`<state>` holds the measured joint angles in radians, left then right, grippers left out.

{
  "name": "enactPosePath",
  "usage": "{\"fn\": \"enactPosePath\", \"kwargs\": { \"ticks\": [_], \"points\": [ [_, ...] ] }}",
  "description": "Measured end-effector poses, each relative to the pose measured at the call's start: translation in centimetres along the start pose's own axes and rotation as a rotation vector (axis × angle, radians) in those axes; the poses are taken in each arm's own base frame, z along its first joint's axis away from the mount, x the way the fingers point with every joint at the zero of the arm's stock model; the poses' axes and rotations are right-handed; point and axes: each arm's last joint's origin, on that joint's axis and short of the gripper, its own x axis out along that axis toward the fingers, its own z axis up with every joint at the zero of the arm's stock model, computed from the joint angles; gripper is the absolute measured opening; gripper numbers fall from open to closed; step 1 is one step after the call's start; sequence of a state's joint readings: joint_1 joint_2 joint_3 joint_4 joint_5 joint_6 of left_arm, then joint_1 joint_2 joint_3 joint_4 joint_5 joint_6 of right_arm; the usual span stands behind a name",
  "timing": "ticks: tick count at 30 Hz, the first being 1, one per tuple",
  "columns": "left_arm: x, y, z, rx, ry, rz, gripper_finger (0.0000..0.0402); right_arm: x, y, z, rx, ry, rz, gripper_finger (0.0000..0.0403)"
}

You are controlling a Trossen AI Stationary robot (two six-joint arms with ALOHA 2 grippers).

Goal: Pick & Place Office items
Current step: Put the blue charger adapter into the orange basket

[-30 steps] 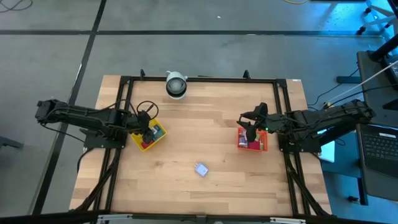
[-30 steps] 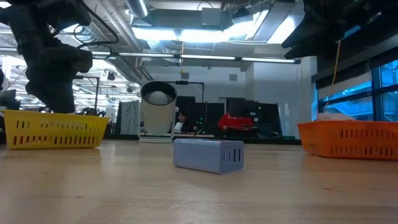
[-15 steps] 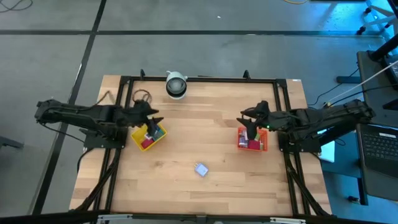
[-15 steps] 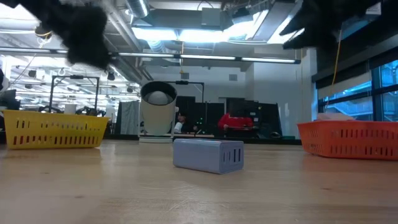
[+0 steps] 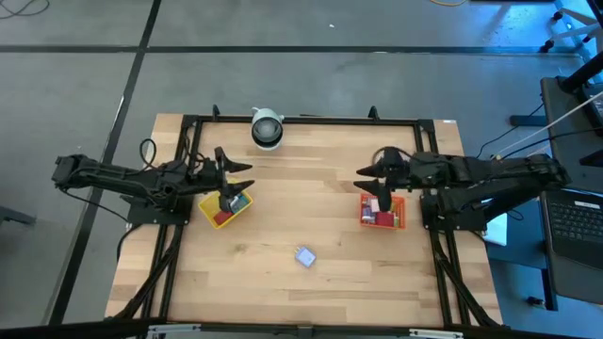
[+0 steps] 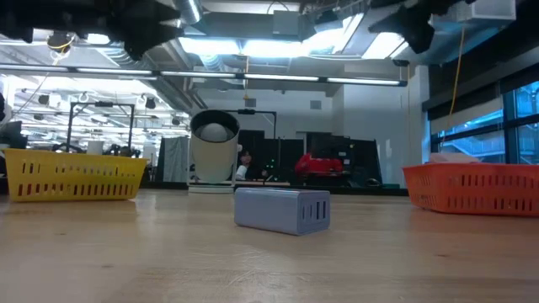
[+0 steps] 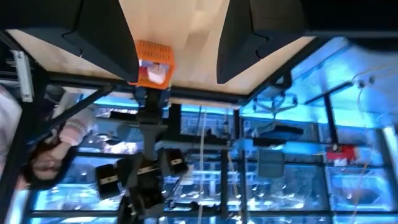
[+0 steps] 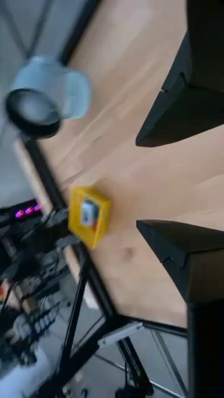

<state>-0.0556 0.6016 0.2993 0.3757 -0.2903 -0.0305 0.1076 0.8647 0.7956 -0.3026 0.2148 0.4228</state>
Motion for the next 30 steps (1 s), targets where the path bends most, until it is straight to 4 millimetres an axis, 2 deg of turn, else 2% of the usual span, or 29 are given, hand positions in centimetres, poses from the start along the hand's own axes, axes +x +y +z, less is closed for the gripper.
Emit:
{"fn": "enactPosePath", "kwargs": {
  "ticks": [4, 11, 19, 23, 30],
  "points": [
    [0.0, 0.2, -0.5, -0.002, 0.014, 0.026, 0.0212, 2.0, 0.1, -0.9, 0.078, 0.069, -0.043, 0.0204],
    [-0.3, 0.2, 0.2, 0.041, -0.049, 0.028, 0.0212, 6.0, 0.7, -1.9, 0.082, 0.147, -0.109, 0.0203],
    [-0.2, 0.5, 0.1, 0.046, -0.033, 0.044, 0.0212, 8.9, 3.5, -1.1, 0.021, 0.263, -0.108, 0.0203],
    [-0.1, 0.7, -0.3, 0.039, 0.002, 0.061, 0.0212, 10.6, 4.8, -1.7, -0.017, 0.386, -0.121, 0.0203],
    [-0.1, 1.0, -0.6, 0.031, 0.029, 0.079, 0.0212, 13.6, 7.3, -2.3, 0.031, 0.513, -0.08, 0.0203]
  ]
}}
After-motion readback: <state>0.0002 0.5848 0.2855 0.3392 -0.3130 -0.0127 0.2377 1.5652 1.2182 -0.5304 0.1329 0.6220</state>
